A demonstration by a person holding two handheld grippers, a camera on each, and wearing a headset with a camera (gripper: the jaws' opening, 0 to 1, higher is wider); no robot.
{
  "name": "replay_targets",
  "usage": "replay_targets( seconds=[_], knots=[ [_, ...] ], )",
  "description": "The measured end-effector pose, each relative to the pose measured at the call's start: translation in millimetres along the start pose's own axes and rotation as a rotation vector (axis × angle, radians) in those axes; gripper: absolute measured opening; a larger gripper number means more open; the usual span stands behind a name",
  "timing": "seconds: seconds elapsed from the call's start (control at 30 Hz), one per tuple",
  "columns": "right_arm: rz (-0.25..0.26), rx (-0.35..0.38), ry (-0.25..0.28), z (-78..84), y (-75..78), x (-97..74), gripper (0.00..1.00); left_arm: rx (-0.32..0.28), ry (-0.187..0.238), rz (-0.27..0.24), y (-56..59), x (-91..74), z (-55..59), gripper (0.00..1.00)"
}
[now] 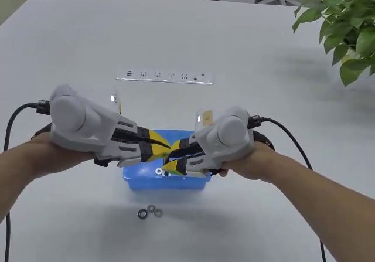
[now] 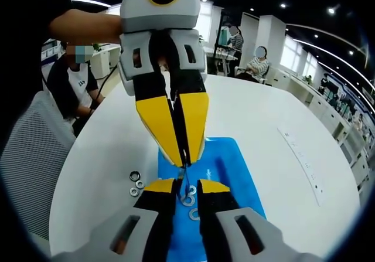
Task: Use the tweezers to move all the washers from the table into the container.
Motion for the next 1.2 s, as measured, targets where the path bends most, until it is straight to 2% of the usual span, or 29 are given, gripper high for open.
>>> replay_targets(
  seconds=[0.23,0.7,1.2],
  knots=[
    [0.015,0.0,0.0,-2.9,0.2,-6.8,0.2,-0.01,0.009,-0.01,-2.0,-4.5,-3.8,0.05],
    [0.079,0.059,-0.008,-2.8,-2.1,-28.9,0.33,-0.022,0.012,-0.032,-2.2,-17.1,-15.6,0.05],
    [0.131,0.112,0.0,6.8,-11.3,-50.7,0.47,-0.028,0.012,-0.042,2.2,-32.5,-22.1,0.05]
  ],
)
Point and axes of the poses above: the centre of the closed fingertips' face, and the gripper's own axes: x roughly forward along the fingers, y roughly to its right, z roughly out of its underside, the point moved 8 cm from there along -x, roughly backward along the fingers, and after that the axes turned 7 degrees about x, right-handed, at the moved point
